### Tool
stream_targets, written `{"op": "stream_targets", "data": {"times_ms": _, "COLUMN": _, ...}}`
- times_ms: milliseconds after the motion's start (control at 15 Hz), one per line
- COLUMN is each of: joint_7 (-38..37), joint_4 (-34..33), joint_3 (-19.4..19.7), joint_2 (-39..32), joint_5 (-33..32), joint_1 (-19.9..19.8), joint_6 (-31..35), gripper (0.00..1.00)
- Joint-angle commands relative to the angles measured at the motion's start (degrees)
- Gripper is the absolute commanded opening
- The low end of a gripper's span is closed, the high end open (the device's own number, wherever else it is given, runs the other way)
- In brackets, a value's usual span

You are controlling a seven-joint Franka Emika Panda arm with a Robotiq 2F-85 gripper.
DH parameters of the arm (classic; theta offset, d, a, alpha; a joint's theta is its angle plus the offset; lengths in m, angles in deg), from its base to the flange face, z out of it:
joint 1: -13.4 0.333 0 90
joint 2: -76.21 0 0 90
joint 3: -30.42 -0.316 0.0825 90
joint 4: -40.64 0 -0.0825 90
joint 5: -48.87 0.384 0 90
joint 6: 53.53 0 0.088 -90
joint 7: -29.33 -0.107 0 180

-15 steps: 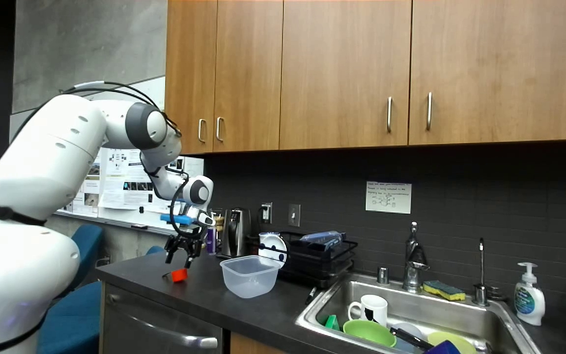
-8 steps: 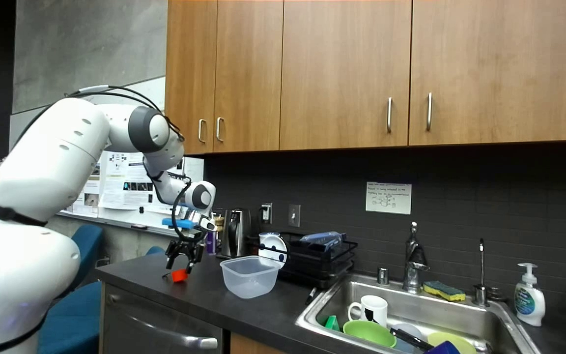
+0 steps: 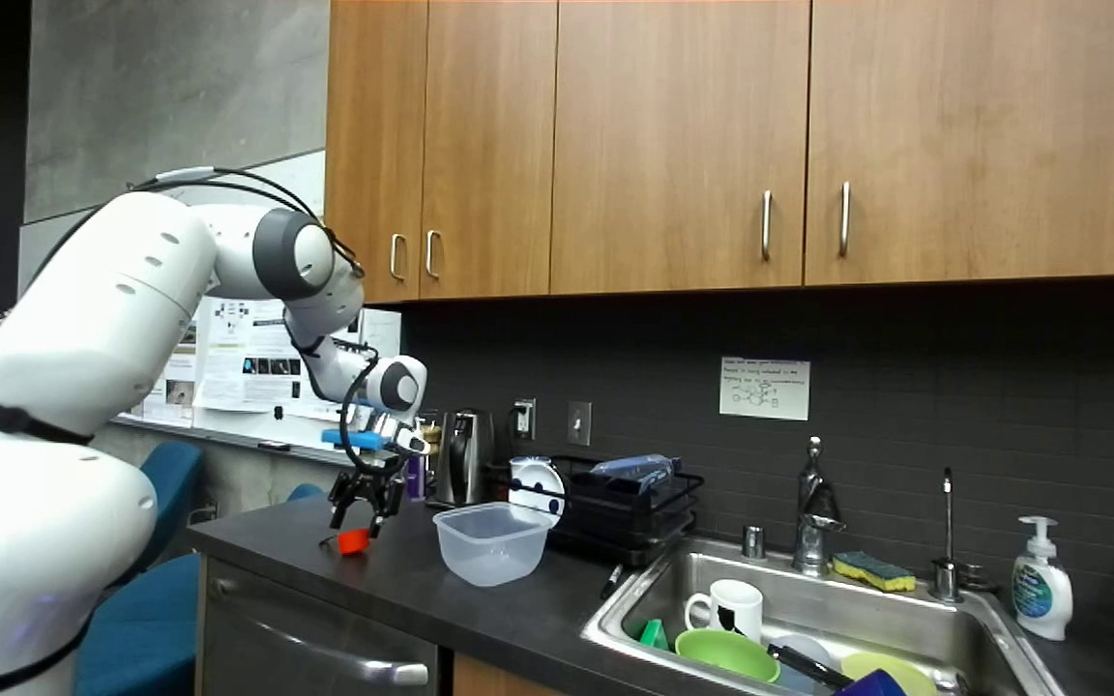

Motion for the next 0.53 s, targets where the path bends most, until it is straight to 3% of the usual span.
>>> {"op": "stream_targets", "data": {"times_ms": 0, "joint_7": 0.02, "joint_4": -0.13, "joint_3": 0.11, "joint_2": -0.04, "joint_5": 0.04, "joint_1": 0.1, "joint_6": -0.14, "gripper": 1.0}}
{"op": "stream_targets", "data": {"times_ms": 467, "joint_7": 1.57, "joint_4": -1.07, "joint_3": -0.05, "joint_2": -1.63, "joint_5": 2.91, "joint_1": -1.23, "joint_6": -3.19, "gripper": 1.0}}
